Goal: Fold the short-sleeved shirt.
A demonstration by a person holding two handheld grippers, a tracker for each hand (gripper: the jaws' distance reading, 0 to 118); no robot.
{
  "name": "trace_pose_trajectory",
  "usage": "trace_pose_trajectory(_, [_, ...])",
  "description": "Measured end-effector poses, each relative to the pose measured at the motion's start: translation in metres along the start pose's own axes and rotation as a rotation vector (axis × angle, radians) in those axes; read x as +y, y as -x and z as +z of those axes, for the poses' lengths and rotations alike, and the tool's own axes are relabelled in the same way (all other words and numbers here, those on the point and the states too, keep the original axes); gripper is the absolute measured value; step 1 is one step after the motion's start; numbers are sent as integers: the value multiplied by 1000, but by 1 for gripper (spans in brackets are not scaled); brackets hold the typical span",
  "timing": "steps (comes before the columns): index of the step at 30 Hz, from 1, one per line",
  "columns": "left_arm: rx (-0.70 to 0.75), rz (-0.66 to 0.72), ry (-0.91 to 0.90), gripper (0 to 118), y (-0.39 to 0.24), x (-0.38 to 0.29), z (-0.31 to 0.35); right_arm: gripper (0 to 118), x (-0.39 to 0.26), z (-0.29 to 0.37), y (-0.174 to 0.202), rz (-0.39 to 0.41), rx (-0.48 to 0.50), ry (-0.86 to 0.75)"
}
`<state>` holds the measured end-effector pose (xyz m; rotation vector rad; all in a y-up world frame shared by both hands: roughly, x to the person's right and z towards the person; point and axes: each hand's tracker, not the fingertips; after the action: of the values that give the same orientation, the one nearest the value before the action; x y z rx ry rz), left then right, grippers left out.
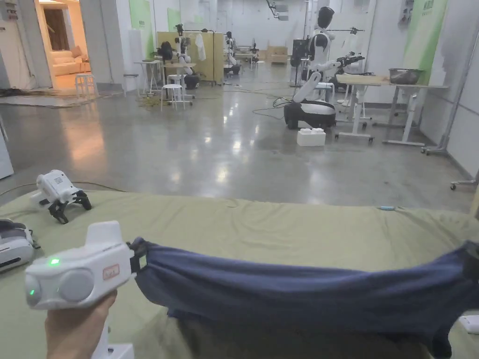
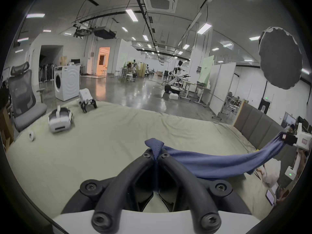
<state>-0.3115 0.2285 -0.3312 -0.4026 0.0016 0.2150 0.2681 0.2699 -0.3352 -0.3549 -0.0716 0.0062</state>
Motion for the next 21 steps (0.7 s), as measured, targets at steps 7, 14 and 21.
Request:
trace_pose_trajectory(7, [-38, 12, 142, 0, 29, -126, 106, 0, -137, 113, -27, -100, 33, 181])
trace_pose_trajectory(14, [-1, 1, 281, 0, 49, -215, 177, 0, -236, 187, -35, -117, 14, 367])
trace_pose_trajectory(21, [-17, -78, 382, 1, 52, -236, 180, 0, -275, 188, -40, -85, -6, 446])
